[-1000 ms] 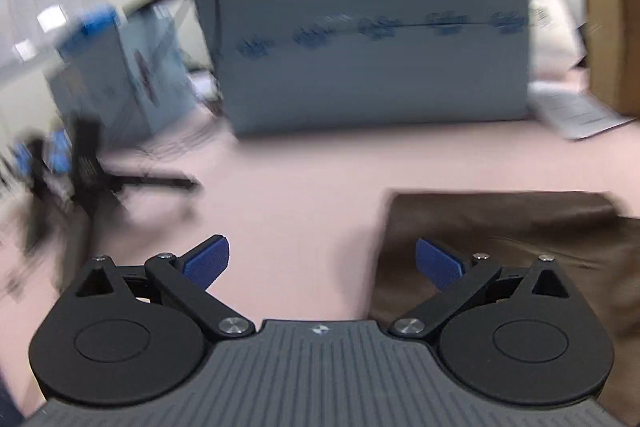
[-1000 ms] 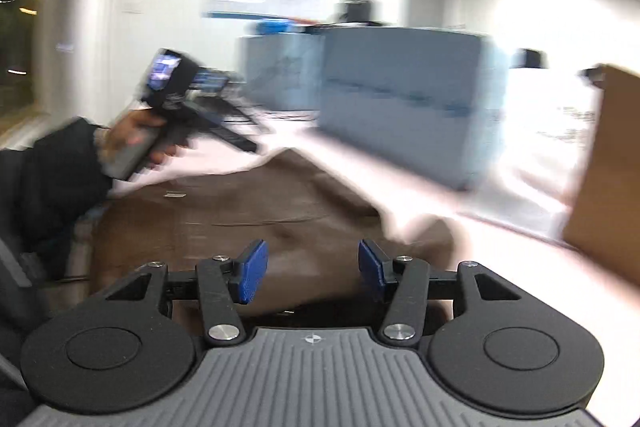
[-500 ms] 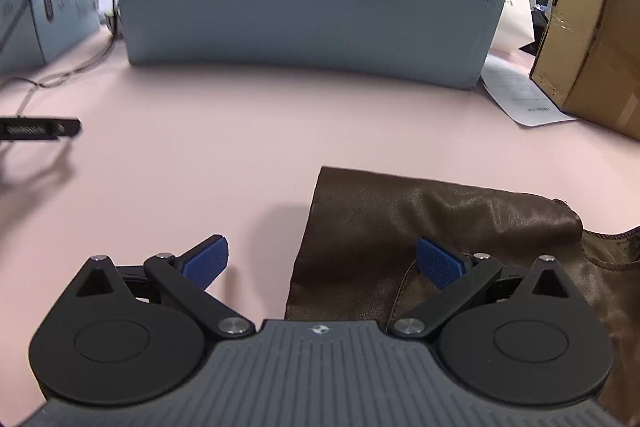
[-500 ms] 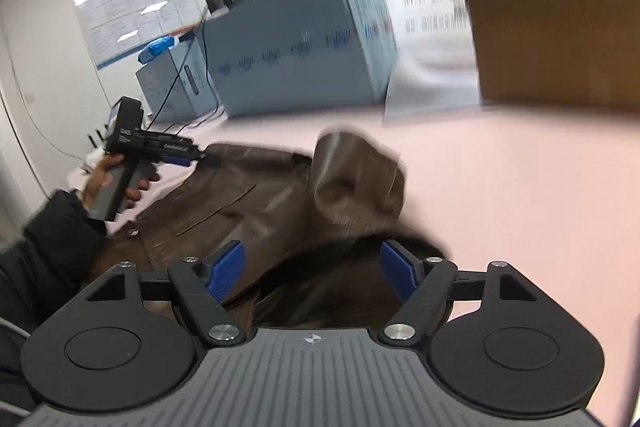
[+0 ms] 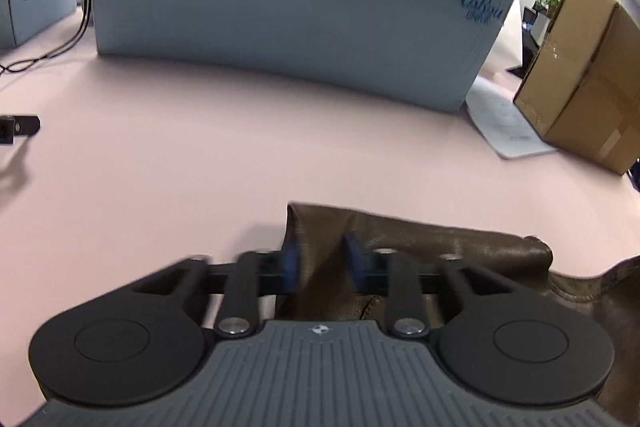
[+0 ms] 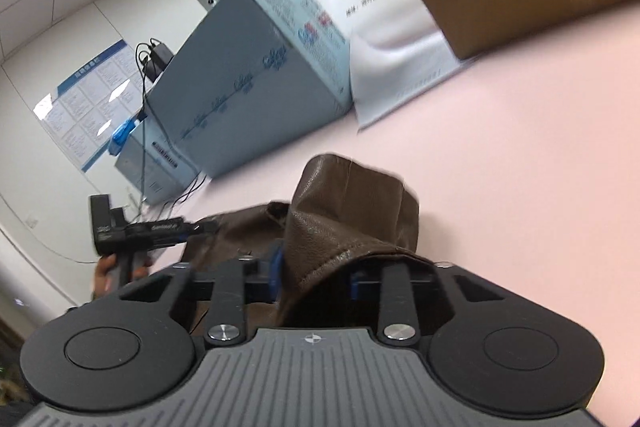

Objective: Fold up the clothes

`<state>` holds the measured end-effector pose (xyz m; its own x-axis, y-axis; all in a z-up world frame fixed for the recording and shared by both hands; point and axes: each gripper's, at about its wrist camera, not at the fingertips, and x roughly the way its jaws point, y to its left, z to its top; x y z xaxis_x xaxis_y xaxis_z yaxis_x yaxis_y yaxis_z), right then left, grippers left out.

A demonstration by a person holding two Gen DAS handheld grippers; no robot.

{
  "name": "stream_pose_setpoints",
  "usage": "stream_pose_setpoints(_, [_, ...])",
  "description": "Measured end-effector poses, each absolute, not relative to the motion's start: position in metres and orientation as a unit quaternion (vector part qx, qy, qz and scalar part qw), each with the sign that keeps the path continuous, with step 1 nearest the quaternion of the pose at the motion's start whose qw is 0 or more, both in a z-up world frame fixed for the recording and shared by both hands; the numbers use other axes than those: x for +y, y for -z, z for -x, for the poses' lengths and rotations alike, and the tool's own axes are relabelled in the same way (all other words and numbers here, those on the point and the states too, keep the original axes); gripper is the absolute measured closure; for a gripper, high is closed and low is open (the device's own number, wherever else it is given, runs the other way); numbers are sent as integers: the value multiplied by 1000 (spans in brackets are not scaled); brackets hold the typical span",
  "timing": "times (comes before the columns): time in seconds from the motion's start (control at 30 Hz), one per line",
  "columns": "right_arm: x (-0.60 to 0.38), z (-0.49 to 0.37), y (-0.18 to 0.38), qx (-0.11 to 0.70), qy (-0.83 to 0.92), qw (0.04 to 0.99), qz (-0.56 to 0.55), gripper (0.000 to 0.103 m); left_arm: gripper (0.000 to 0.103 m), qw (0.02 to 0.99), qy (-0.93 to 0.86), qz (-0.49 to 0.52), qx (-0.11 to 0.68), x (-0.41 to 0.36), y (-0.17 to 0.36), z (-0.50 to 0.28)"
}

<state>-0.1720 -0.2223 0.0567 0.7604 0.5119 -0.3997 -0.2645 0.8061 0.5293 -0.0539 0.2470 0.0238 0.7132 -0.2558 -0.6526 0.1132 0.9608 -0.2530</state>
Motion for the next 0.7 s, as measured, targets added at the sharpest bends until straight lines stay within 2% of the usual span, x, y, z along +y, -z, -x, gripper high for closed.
stream_pose_setpoints(0.17, [-223, 146, -63, 251, -161, 934, -194, 98, 92, 940, 59, 85, 327, 237, -34, 35])
stream_pose_setpoints(0.37, [-222, 93, -58, 240, -105, 949, -176, 99, 94, 942, 20, 72, 326, 221, -32, -8])
stream_pose_setpoints(0.57, [-258, 47, -41, 235, -34, 948, -210, 99, 94, 960, 27, 3, 280, 176, -43, -37])
stream_pose_setpoints(0.7, [-287, 34, -26, 250, -1, 939, -235, 99, 94, 960, 32, -29, 278, 146, -41, -49])
